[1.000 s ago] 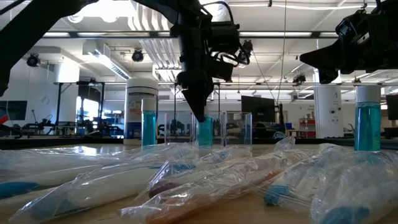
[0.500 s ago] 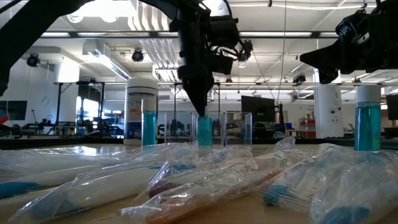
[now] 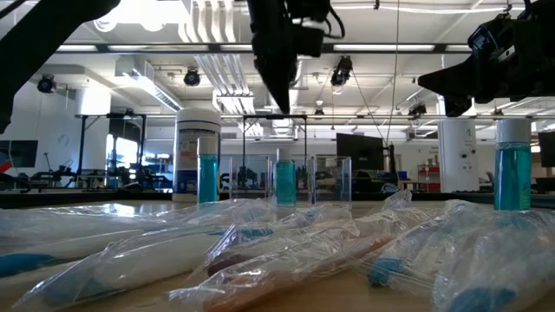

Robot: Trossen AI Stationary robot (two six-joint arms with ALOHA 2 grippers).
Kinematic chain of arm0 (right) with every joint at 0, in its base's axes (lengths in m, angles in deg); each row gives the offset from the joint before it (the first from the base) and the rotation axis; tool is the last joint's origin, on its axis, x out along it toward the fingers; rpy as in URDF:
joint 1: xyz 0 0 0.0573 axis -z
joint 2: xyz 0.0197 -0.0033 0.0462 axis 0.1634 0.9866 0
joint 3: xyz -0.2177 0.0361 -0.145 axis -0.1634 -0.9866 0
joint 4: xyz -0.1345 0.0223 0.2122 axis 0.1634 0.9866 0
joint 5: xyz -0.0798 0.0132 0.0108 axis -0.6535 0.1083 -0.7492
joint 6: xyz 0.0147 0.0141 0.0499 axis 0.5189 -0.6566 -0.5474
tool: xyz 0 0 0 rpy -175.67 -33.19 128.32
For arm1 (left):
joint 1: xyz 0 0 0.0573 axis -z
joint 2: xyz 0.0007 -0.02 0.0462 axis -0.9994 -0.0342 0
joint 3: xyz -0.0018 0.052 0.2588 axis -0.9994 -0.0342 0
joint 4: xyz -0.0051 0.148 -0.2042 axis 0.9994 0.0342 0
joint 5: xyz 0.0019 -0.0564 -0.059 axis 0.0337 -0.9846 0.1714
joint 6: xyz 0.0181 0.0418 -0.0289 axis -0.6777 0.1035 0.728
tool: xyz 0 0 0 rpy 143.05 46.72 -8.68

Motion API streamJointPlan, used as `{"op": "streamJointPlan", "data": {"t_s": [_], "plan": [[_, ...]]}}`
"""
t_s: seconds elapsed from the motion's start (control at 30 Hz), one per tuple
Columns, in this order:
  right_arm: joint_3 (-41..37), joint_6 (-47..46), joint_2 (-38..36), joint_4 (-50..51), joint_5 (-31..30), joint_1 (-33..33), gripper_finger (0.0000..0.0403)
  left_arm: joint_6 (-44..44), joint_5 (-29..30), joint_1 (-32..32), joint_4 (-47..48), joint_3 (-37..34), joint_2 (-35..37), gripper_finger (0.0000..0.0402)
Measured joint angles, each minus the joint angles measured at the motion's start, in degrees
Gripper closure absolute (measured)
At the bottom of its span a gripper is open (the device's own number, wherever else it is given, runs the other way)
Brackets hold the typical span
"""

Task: Pick & Place toothbrushing station
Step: Put the blue mouthwash into the transparent bin organizer

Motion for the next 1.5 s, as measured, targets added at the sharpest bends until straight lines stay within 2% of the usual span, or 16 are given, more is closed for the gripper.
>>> {"op": "streamJointPlan", "data": {"t_s": [0.13, 0.23, 0.37, 0.5, 0.57, 0.7, 0.93, 1.1, 1.27, 1.5], "plan": [[0.0, -0.1, 0.0, 0.0, 0.0, 0.0, 0.0390, 1.9, -2.1, 0.1, 3.0, 6.2, 0.6, 0.0269], [0.0, -0.2, 0.0, 0.1, 0.0, 0.0, 0.0390, 1.9, -5.1, 0.5, 2.9, 8.2, 2.6, 0.0287], [0.0, -0.2, 0.1, 0.6, 0.0, 0.0, 0.0390, 2.1, -5.7, 1.3, 2.1, 7.1, 7.1, 0.0330], [0.0, -0.2, 0.2, 1.3, 0.0, 0.0, 0.0390, 2.0, -6.6, 1.9, 0.6, 2.2, 13.4, 0.0382], [0.0, -0.6, 0.2, 1.3, 0.0, 0.0, 0.0390, 2.0, -7.6, 2.2, -1.7, -2.0, 17.4, 0.0395], [0.0, -1.3, 0.2, 1.3, 0.0, 0.0, 0.0390, 2.1, -8.5, 2.9, -11.1, -14.5, 27.5, 0.0390], [0.0, -1.3, 0.2, 1.3, 0.1, 0.0, 0.0390, 1.2, -18.5, 3.0, -30.2, -41.9, 47.0, 0.0396], [0.0, -1.3, 0.2, 1.3, 0.0, 0.0, 0.0390, 5.5, -18.8, 3.0, -40.9, -58.0, 57.4, 0.0397], [0.0, -1.1, 0.2, 1.2, 0.0, 0.0, 0.0390, 5.5, -19.6, 3.1, -43.1, -67.4, 61.8, 0.0394], [0.0, 0.0, 0.2, 0.9, 0.0, 0.0, 0.0390, -0.2, -22.2, 3.9, -43.4, -74.5, 61.5, 0.0398]]}}
